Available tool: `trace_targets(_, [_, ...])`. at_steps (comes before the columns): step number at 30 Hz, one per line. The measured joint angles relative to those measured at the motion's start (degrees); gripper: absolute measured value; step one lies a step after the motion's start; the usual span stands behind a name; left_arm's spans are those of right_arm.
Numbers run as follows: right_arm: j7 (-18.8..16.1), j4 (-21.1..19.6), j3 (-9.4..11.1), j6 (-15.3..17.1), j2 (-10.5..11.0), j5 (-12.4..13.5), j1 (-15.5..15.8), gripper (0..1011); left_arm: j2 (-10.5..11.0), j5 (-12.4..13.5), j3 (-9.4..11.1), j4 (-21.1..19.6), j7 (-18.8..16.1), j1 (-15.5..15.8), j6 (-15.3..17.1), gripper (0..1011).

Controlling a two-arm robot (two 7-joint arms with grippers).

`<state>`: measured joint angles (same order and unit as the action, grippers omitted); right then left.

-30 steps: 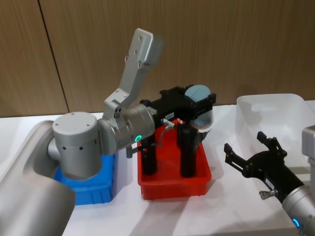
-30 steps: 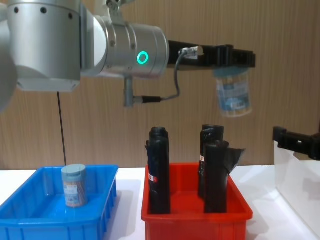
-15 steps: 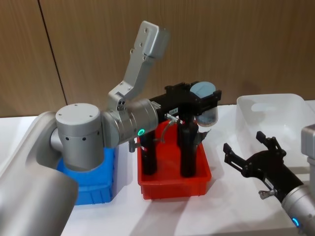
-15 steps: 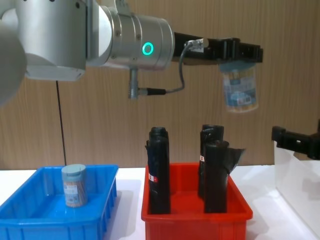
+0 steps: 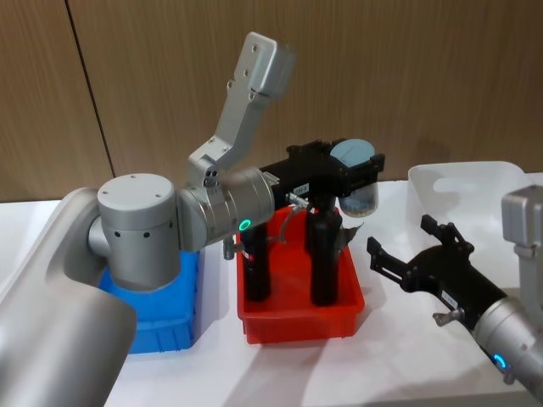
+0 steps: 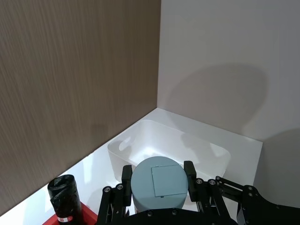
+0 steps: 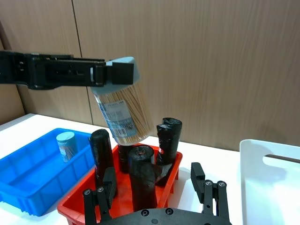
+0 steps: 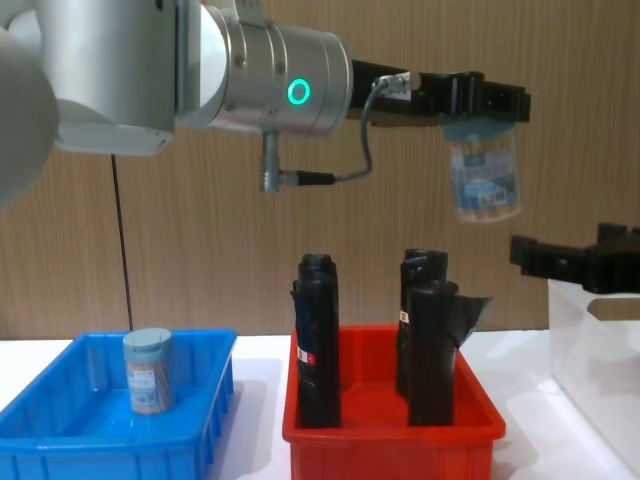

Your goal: Pick the cotton swabs from the blue box and place them into the white box.

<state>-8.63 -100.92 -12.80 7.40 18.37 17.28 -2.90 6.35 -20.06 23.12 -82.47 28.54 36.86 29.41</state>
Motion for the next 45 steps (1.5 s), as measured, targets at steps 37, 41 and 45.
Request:
trace_targets(37, [-6.5, 5.0, -0.1, 6.2, -3.3, 0.9, -9.4, 1002, -0.1, 0.1, 0.0, 0.2, 0.3, 0.2, 0.2, 668])
trace_targets(41, [-7.4, 5.8, -0.3, 6.1, -3.6, 0.4, -10.2, 1002, -0.1, 0.1, 0.0, 0.2, 0.3, 0.2, 0.2, 668])
trace_targets(45, [-8.2, 6.3, -0.5, 5.8, -3.7, 0.0, -10.7, 1002, -0.1, 0.1, 0.0, 0.2, 0.3, 0.2, 0.2, 668])
